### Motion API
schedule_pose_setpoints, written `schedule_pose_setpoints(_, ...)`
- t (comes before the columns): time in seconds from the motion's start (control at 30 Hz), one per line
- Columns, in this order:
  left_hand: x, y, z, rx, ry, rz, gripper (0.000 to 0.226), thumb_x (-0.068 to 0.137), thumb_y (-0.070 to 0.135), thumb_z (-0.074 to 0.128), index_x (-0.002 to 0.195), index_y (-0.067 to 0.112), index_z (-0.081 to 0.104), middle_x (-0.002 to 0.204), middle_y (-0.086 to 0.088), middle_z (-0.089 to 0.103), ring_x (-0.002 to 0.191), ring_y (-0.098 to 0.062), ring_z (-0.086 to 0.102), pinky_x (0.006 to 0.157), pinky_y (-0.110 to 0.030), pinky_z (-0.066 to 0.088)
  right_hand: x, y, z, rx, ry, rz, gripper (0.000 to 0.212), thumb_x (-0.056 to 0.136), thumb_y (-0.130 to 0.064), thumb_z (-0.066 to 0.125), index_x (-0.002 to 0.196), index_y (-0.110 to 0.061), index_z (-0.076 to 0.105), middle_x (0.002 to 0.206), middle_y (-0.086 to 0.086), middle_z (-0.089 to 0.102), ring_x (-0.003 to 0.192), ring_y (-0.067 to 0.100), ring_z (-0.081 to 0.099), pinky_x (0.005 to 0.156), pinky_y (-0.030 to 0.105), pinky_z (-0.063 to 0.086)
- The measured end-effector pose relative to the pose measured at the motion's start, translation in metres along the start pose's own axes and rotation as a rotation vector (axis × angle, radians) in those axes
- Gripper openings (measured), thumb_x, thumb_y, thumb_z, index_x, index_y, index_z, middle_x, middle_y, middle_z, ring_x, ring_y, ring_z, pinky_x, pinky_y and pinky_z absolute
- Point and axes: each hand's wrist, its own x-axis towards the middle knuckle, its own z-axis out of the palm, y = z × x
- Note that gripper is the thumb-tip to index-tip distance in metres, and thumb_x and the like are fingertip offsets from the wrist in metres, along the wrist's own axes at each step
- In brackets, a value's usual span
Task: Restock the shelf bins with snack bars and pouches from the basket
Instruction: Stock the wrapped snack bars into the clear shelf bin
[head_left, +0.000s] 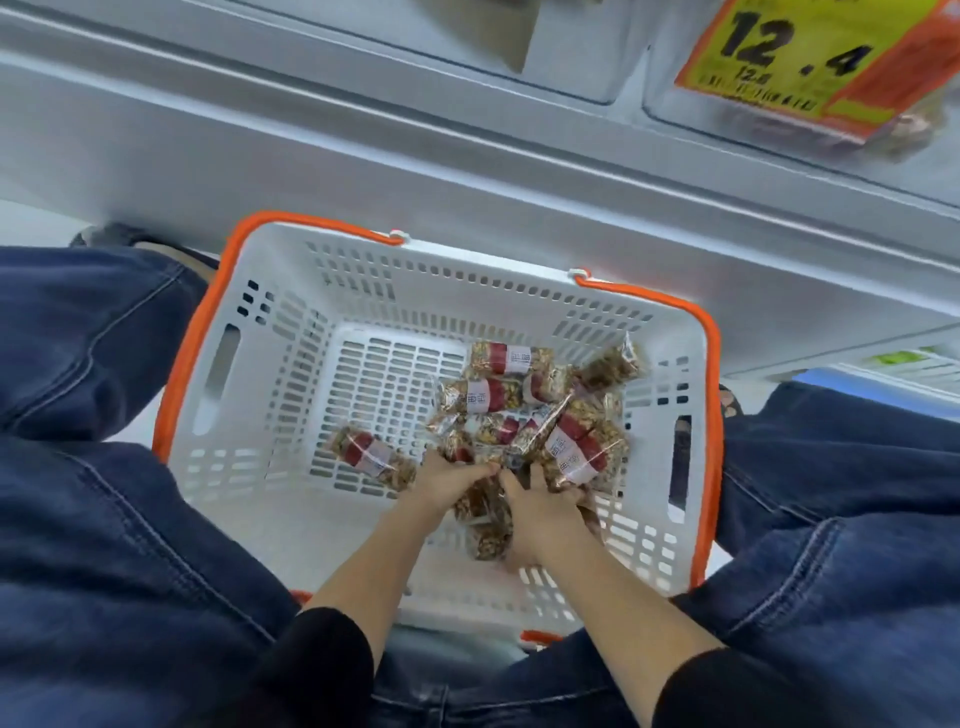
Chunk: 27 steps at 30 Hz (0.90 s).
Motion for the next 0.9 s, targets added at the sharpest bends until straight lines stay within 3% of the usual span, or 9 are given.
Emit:
schedule_pose_setpoints(0.1,0.002,-0.002,0.001,-0.015,-0.003,-0.031,0.067,0.077,0.021,0.078,0.130,-0.004,0.045,0.121,-0.007,0.053,0.120,-0.026,0.051,0.093,-0.026,0.040,0.003,0.000,0.004,-0.061,0.024,-0.017,0.105,0.077,-0.029,0.076,0.150,-0.034,0.002,0.160,0.005,-0.010,0.133,0.060,0.011,0.098,0.060,0.043)
schedule_pose_setpoints(0.17,0.006,-0.004,0.004,-0.012,-0.034,-0.042,0.063,0.071,0.025,0.082,0.121,-0.001,0.055,0.117,-0.006,0.059,0.110,-0.024,0.057,0.091,-0.026,0.045,0.003,0.003,0.008,-0.082,0.103,-0.073,0.090,0.077,-0.030,0.074,0.147,-0.028,0.018,0.153,0.011,0.018,0.126,0.053,0.032,0.095,0.050,0.047)
schedule_pose_setpoints(0.23,0.008,-0.004,0.007,-0.043,-0.045,-0.051,0.070,0.062,0.030,0.087,0.119,0.002,0.058,0.117,-0.013,0.064,0.104,-0.027,0.062,0.089,-0.034,0.053,0.001,0.009,0.005,-0.068,0.241,-0.165,0.055,0.078,-0.024,0.070,0.126,-0.021,0.045,0.128,0.009,0.047,0.109,0.037,0.052,0.085,0.038,0.049)
schedule_pose_setpoints(0.3,0.009,-0.002,0.011,-0.052,-0.036,-0.049,0.081,0.058,0.032,0.089,0.124,0.001,0.054,0.121,-0.016,0.062,0.106,-0.029,0.062,0.090,-0.038,0.053,-0.005,0.017,-0.001,0.009,0.302,-0.232,0.026,0.075,-0.014,0.067,0.095,-0.018,0.050,0.106,0.006,0.051,0.095,0.029,0.056,0.072,0.031,0.044)
schedule_pose_setpoints(0.5,0.001,0.015,0.023,0.121,0.016,0.137,0.077,0.070,0.027,0.083,0.132,0.006,0.043,0.131,-0.010,0.055,0.119,-0.028,0.053,0.098,-0.035,0.044,-0.029,0.051,-0.011,0.296,0.370,-0.334,0.026,0.071,-0.008,0.071,0.084,-0.019,0.052,0.086,-0.004,0.053,0.075,0.018,0.053,0.058,0.028,0.040)
schedule_pose_setpoints(0.67,-0.028,0.053,0.005,0.375,0.016,0.443,0.095,0.066,0.032,0.084,0.141,0.010,0.029,0.133,-0.006,0.051,0.122,-0.026,0.049,0.100,-0.036,0.042,-0.072,0.079,-0.042,0.544,0.417,-0.427,0.026,0.070,0.001,0.070,0.081,-0.019,0.056,0.095,0.001,0.061,0.080,0.020,0.061,0.074,0.035,0.051)
schedule_pose_setpoints(0.77,-0.069,0.092,-0.016,0.481,-0.076,0.606,0.076,0.066,0.033,0.084,0.127,0.015,0.042,0.108,0.006,0.055,0.101,-0.015,0.053,0.080,-0.025,0.041,-0.121,0.095,-0.078,0.516,0.551,-0.548,0.034,0.069,0.001,0.071,0.077,-0.028,0.056,0.096,-0.009,0.064,0.096,0.015,0.060,0.085,0.029,0.050)
schedule_pose_setpoints(0.83,-0.111,0.117,-0.029,0.496,-0.098,0.707,0.063,0.065,0.036,0.084,0.114,0.019,0.047,0.096,0.009,0.056,0.092,-0.012,0.057,0.069,-0.022,0.039,-0.166,0.108,-0.104,0.494,0.692,-0.612,0.039,0.068,0.004,0.073,0.077,-0.030,0.057,0.095,-0.013,0.066,0.093,0.006,0.062,0.076,0.013,0.046)
schedule_pose_setpoints(0.9,-0.160,0.141,-0.042,0.449,-0.080,0.828,0.053,0.066,0.037,0.083,0.104,0.021,0.050,0.086,0.014,0.057,0.083,-0.004,0.058,0.060,-0.015,0.038,-0.218,0.130,-0.125,0.537,0.858,-0.678,0.043,0.068,0.007,0.077,0.079,-0.031,0.059,0.097,-0.008,0.068,0.089,0.003,0.063,0.073,0.010,0.047)
